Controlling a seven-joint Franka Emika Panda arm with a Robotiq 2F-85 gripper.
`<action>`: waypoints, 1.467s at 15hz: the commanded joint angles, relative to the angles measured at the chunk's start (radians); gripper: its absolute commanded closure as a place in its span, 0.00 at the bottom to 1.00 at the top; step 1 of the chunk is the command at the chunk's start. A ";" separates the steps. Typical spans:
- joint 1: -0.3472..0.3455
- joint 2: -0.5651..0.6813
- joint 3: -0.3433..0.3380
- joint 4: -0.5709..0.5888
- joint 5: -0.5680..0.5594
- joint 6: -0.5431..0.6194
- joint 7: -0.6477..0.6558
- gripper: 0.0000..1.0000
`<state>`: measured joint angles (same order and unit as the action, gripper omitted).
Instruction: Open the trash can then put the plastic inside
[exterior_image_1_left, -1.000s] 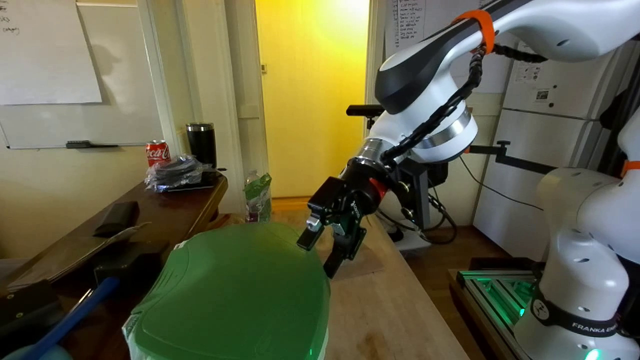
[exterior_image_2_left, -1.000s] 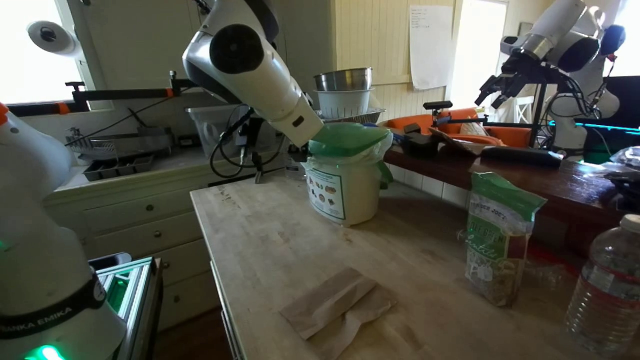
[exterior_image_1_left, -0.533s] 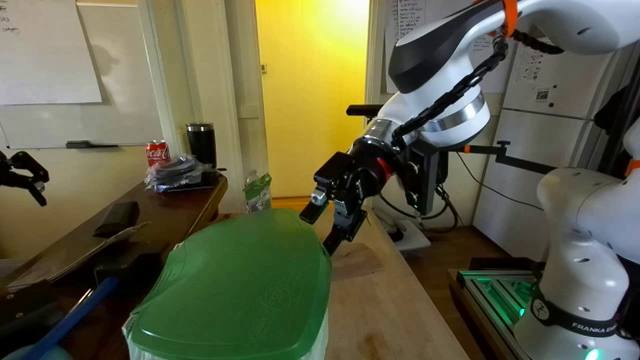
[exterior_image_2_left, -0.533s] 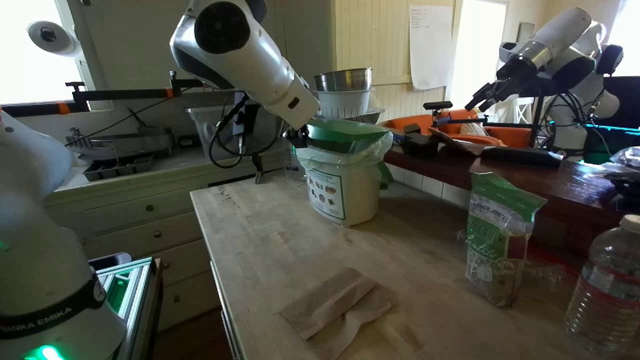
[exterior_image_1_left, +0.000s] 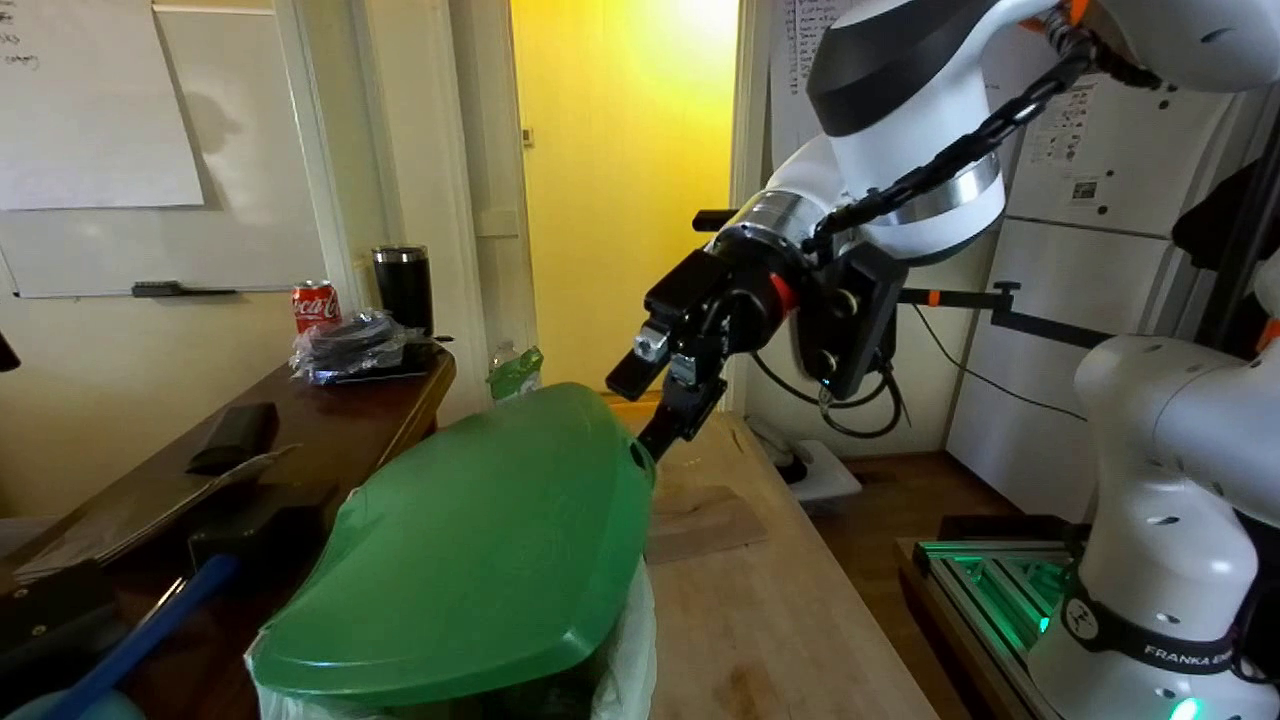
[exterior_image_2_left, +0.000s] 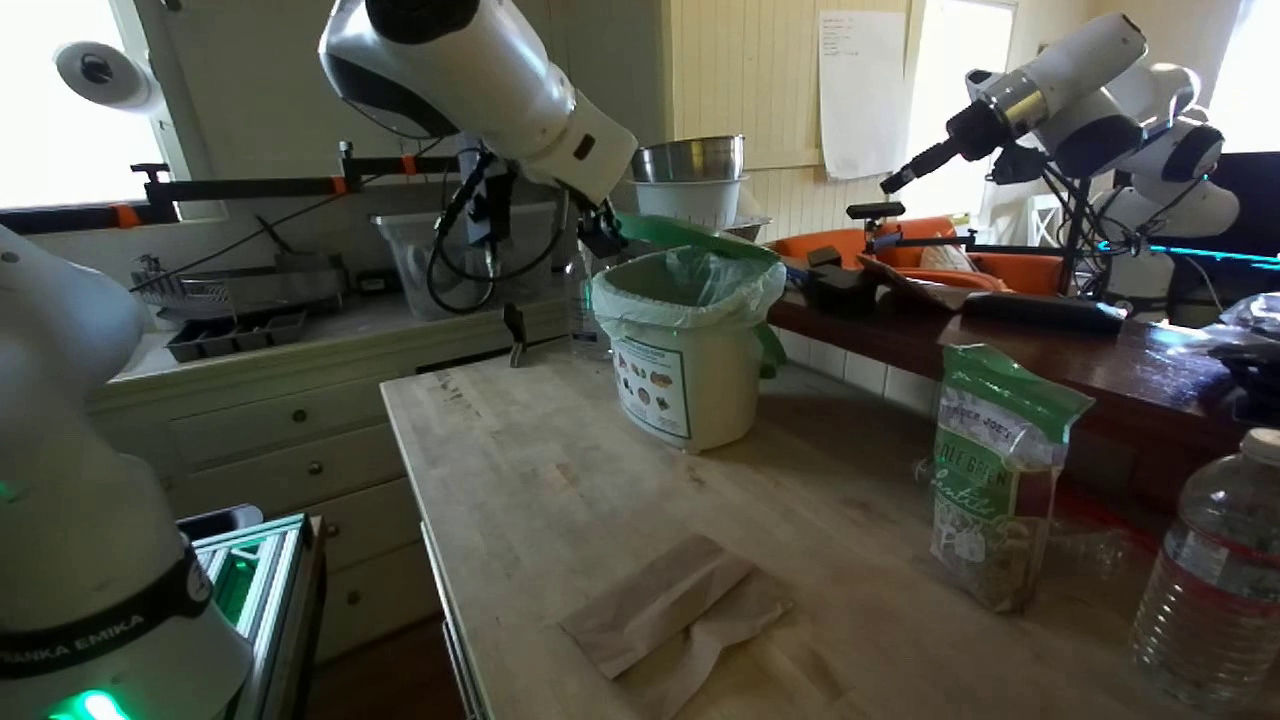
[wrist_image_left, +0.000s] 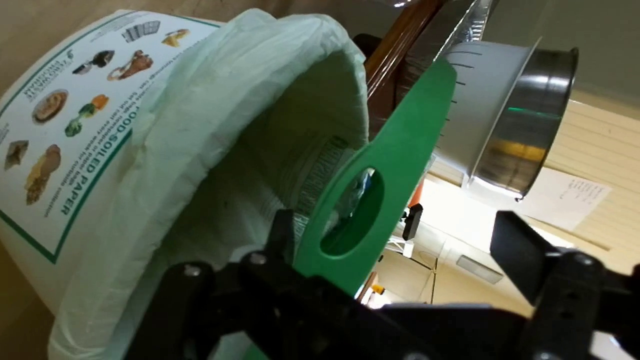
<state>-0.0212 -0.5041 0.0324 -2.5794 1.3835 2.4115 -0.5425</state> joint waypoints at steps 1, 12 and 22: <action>0.001 -0.002 0.011 0.038 -0.058 0.015 -0.031 0.00; 0.034 0.099 0.001 0.171 -0.076 0.021 -0.215 0.00; 0.058 0.216 0.011 0.288 0.001 0.061 -0.403 0.00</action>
<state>0.0231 -0.3430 0.0385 -2.3368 1.3498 2.4366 -0.8839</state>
